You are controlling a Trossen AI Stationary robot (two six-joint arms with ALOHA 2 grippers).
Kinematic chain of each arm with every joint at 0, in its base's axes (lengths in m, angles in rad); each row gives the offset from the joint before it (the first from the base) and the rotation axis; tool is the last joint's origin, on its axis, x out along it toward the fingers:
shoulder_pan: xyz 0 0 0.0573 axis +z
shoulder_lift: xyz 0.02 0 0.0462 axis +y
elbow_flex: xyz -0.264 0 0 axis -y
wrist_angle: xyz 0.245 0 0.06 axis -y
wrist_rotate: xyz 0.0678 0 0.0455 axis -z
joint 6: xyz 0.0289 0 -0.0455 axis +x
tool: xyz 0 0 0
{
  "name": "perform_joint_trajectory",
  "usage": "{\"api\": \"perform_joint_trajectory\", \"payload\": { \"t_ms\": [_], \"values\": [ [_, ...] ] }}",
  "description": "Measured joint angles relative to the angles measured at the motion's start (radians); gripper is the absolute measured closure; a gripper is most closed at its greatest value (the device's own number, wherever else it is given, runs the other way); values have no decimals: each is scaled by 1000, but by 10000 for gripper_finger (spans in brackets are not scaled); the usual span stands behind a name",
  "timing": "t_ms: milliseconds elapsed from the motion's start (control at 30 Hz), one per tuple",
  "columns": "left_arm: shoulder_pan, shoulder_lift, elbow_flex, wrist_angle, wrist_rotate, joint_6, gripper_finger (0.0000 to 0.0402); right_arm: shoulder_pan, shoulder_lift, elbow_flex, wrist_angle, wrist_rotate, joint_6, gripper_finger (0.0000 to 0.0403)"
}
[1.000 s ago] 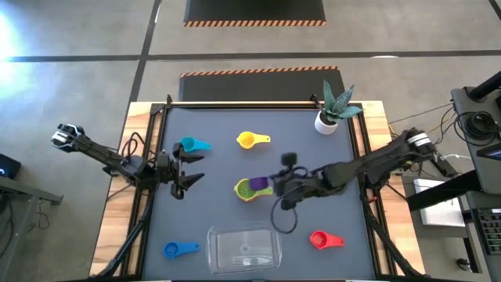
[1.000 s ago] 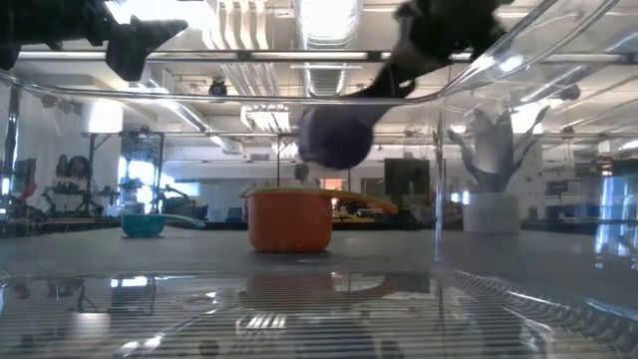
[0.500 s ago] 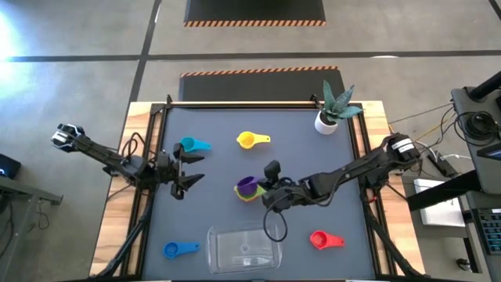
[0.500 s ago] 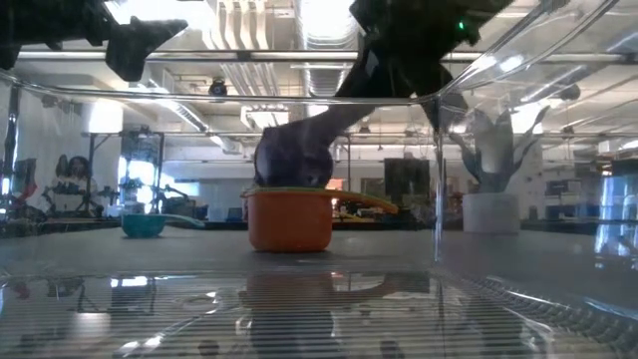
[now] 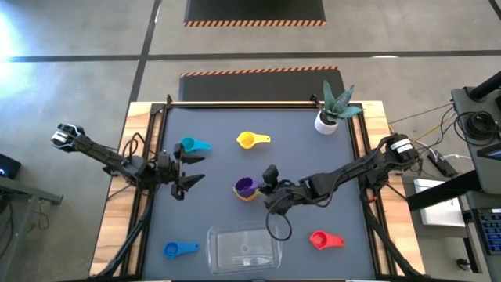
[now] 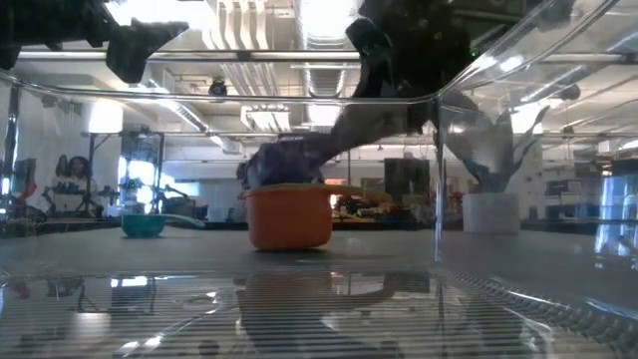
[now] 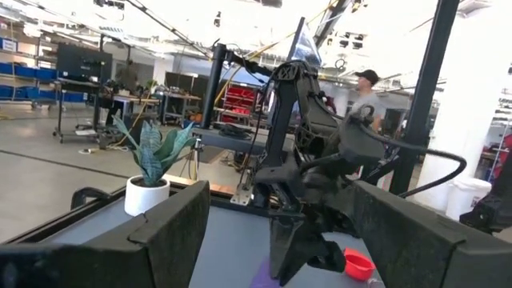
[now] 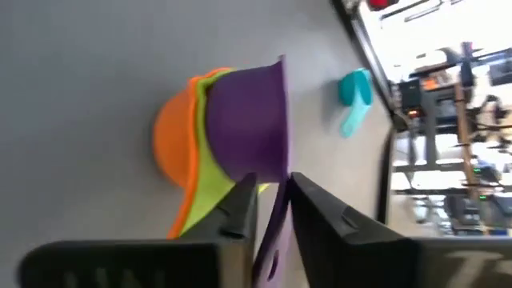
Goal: Nest measuring cups in basket
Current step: Stack the violet measuring cup on top of the green measuring cup, then stack the yellow measuring cup on top of the violet measuring cup
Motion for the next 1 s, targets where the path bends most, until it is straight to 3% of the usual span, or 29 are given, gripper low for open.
{"api": "perform_joint_trajectory", "payload": {
  "t_ms": [300, 533, 633, 800, 1000],
  "values": [
    [0, 10, 0, 0, 0, 0, 117, -1, -55, -3, -146, -41, 155, 215],
    [0, 11, 0, 1, -1, -1, 117, -44, -149, -3, -154, -61, 313, 187],
    [0, 16, 0, 7, -5, -5, 117, -151, -186, -3, -159, -141, 407, 188],
    [0, 27, 0, 20, -5, -12, 117, -405, -194, -2, -155, -451, 508, 188],
    [0, 31, 0, 31, -5, -23, 117, -630, -128, 41, -159, -590, 451, 181]
  ]
}}
